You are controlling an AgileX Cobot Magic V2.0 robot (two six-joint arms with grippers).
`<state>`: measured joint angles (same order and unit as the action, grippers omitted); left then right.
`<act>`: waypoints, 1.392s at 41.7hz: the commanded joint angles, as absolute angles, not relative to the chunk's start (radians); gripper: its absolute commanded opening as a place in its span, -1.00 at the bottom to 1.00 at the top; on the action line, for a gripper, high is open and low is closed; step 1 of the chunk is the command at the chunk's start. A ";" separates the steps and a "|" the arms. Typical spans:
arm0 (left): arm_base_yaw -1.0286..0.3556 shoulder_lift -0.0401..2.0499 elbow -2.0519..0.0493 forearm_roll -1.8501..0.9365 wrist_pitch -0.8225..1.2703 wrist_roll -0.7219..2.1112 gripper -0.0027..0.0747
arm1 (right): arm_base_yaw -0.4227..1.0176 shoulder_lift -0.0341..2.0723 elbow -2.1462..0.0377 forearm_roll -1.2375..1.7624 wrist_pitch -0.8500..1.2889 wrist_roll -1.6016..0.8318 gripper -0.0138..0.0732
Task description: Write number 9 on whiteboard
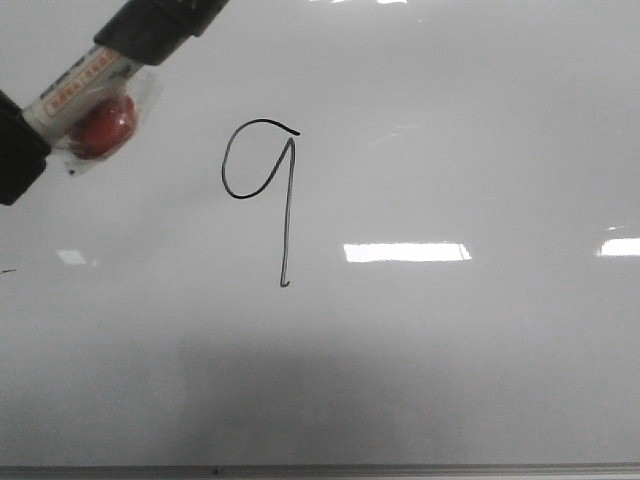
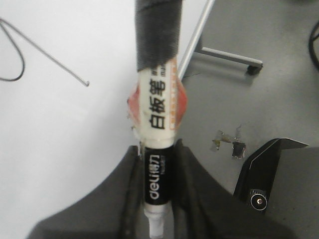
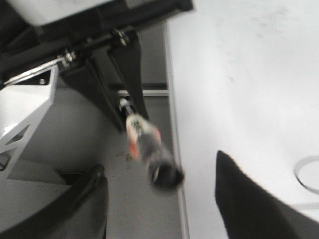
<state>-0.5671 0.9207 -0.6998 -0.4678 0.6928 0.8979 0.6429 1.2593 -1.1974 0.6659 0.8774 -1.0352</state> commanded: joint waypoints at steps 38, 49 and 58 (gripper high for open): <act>-0.059 1.175 -0.549 -0.490 -0.046 0.425 -0.98 | 0.276 0.495 -0.446 0.704 0.487 -0.929 -0.84; -0.059 1.426 -0.632 -0.490 -0.136 0.425 -0.98 | 0.276 0.495 -0.446 0.706 0.486 -0.929 -0.84; -0.059 1.431 -0.632 -0.490 -0.133 0.425 -0.65 | 0.276 0.495 -0.445 0.725 0.486 -0.929 -0.84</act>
<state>-0.0573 1.4492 -0.5989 -0.4810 -0.0634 0.4322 0.2811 0.4931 -0.4207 0.6860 0.5445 -0.9286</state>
